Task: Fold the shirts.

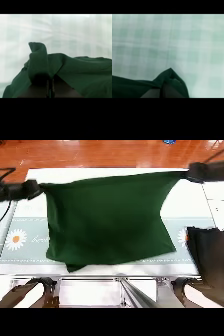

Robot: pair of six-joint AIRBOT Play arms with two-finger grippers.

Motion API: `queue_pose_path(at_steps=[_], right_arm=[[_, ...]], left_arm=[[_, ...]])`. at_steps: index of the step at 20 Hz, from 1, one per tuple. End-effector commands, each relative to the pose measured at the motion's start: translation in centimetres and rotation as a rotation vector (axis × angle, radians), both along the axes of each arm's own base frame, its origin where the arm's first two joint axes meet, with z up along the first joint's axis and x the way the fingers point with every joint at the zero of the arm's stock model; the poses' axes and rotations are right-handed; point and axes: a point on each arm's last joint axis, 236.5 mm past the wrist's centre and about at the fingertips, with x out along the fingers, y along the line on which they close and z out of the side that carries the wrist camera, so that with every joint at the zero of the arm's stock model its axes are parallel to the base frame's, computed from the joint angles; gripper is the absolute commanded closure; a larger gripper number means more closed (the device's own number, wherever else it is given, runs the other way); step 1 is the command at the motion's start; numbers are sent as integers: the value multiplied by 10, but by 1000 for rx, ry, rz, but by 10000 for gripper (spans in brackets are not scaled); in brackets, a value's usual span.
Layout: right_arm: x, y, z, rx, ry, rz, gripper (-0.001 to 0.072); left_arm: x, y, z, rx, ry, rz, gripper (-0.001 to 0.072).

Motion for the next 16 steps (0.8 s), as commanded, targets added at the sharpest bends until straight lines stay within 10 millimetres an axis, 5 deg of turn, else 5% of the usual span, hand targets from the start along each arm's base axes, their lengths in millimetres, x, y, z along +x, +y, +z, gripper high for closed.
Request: queue_pose_path(at_steps=[1, 4, 7, 8, 9, 10, 13, 16], right_arm=[[74, 7, -56, 100, 69, -17, 693], [116, 7, -92, 164, 111, -75, 692], [136, 15, -121, 252, 153, -114, 690], [141, 15, -127, 278, 157, -128, 631], [143, 16, -130, 300, 161, -135, 462], [143, 13, -130, 307, 164, -140, 284], [119, -17, -116, 311, 213, -119, 298], [51, -87, -114, 175, 378, -107, 303]], left_arm=[[78, 7, -27, -53, 35, 12, 688], [121, 2, -41, -70, 43, -14, 688], [133, -6, -63, -82, 81, -32, 667], [130, -11, -72, -86, 109, -48, 526], [124, -15, -80, -89, 143, -69, 253], [116, -13, -86, -76, 176, -86, 198], [75, 24, -95, -40, 337, -110, 198], [4, 75, -105, -39, 568, -110, 198]])
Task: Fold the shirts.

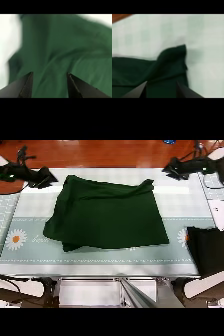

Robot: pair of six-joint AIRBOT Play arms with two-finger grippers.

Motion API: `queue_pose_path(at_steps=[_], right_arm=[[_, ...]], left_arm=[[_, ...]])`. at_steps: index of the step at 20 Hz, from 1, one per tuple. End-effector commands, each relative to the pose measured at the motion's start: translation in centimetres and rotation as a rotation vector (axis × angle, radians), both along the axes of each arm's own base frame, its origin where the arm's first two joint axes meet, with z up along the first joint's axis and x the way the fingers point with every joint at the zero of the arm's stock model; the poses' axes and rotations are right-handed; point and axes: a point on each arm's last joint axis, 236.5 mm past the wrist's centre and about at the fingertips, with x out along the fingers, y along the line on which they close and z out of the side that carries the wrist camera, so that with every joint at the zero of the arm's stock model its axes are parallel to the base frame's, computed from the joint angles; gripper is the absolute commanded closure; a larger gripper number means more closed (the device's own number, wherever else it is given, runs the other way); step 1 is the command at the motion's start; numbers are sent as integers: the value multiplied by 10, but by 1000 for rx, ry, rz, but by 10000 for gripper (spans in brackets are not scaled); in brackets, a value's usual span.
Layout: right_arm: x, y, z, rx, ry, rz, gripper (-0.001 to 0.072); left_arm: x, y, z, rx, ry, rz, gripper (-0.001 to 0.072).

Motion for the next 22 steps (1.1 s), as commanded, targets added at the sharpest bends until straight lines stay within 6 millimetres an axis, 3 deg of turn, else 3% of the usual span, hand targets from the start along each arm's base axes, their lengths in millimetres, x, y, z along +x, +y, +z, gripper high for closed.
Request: queue_pose_path(at_steps=[1, 2, 4, 8, 11, 13, 18, 22], right_arm=[[-81, -69, -10, -126, 221, 33, 304], [-109, -89, -19, -171, 280, -5, 304], [-158, -102, -45, -171, 330, -93, 304], [-236, -82, -89, -95, 321, -179, 304], [-268, -69, -102, -74, 329, -188, 304], [-270, -64, -103, -59, 324, -196, 304], [-269, -62, -102, -49, 323, -197, 304], [-269, -63, -102, -49, 327, -209, 304]], left_arm=[[-89, 44, -14, -8, 268, -13, 198], [-108, 51, -19, -22, 286, 31, 198], [-152, 59, -35, -42, 304, 141, 198], [-231, 22, -62, -171, 363, 244, 198], [-260, -1, -85, -225, 442, 254, 198], [-264, -15, -97, -247, 453, 269, 198], [-246, -34, -120, -229, 387, 321, 199], [-214, -39, -124, -183, 279, 366, 200]])
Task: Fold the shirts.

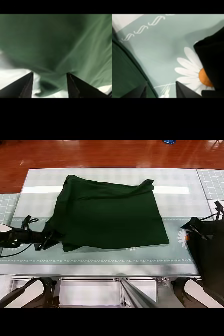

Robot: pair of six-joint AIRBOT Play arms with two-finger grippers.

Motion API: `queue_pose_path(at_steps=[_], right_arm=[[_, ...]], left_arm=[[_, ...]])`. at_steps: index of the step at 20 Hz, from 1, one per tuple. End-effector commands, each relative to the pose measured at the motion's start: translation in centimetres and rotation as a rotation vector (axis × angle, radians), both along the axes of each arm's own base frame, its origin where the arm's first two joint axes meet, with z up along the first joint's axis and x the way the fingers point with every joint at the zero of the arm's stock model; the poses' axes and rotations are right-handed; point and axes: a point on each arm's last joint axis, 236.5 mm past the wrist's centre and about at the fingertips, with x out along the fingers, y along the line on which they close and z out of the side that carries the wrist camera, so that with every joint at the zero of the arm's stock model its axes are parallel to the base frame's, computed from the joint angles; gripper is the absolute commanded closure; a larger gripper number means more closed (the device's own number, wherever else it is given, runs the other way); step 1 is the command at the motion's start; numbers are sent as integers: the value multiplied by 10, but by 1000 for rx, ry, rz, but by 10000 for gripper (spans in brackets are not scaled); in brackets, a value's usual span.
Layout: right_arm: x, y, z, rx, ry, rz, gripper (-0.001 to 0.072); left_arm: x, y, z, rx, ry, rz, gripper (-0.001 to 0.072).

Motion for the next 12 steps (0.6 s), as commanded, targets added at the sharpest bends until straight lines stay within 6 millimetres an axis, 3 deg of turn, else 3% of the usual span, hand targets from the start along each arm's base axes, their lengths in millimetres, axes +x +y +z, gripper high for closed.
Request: queue_pose_path(at_steps=[1, 2, 3, 9, 12], right_arm=[[-2, 1, -2, 8, 9, -14, 303], [-3, 2, -4, 17, 22, -11, 304], [-7, 6, -8, 42, 49, -6, 304], [-22, 52, -38, 214, 189, 118, 304], [-7, 90, -46, 268, 167, 182, 304]], left_arm=[[32, -2, -6, 70, -102, 65, 229], [37, -4, -5, 76, -119, 66, 429], [39, -7, -4, 79, -137, 51, 691], [40, -12, -2, 79, -160, 11, 688], [40, -12, -2, 78, -159, 12, 688]])
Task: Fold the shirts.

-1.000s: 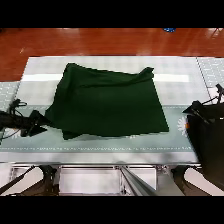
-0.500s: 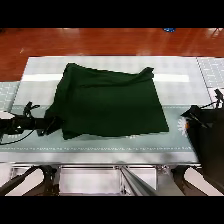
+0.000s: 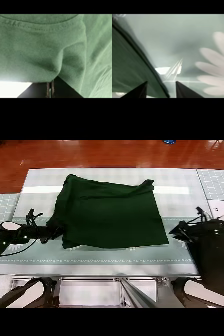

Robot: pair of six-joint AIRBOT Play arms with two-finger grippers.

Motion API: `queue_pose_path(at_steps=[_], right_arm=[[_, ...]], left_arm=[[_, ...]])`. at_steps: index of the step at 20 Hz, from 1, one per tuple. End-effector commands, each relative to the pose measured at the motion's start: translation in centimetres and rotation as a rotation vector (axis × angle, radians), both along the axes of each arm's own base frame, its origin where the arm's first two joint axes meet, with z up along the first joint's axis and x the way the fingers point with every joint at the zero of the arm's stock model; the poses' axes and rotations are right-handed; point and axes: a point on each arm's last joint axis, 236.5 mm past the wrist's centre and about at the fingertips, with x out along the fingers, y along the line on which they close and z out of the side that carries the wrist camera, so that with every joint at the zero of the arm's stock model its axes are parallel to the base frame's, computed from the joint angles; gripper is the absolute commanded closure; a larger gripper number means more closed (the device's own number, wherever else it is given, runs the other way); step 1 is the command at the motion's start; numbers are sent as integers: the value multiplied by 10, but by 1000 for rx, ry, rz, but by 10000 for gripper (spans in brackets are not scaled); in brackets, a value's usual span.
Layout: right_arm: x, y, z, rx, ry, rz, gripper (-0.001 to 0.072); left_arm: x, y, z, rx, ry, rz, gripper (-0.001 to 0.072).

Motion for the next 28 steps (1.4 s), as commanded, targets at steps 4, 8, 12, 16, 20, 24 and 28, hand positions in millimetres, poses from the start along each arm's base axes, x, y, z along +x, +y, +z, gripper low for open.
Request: queue_pose_path(at_steps=[4, 8, 12, 16, 20, 24, 28], right_arm=[[28, 79, -17, 108, -32, 72, 324], [60, 121, 24, 199, -189, 200, 692], [132, 119, 152, 168, -487, 289, 693], [171, 92, 366, -80, -978, 285, 693], [106, 76, 524, -335, -1338, 255, 692], [18, 61, 577, -529, -1462, 190, 692], [-51, 48, 580, -649, -1451, 156, 692]], left_arm=[[1, -3, 2, -8, -5, -3, 688], [11, -12, 31, -35, -63, -120, 688], [98, -10, 184, -39, -444, -140, 688], [123, -8, 389, 107, -895, -202, 688], [77, -12, 503, 323, -1082, -296, 688], [7, -8, 545, 552, -1093, -355, 688], [-71, -11, 577, 710, -1197, -300, 688]])
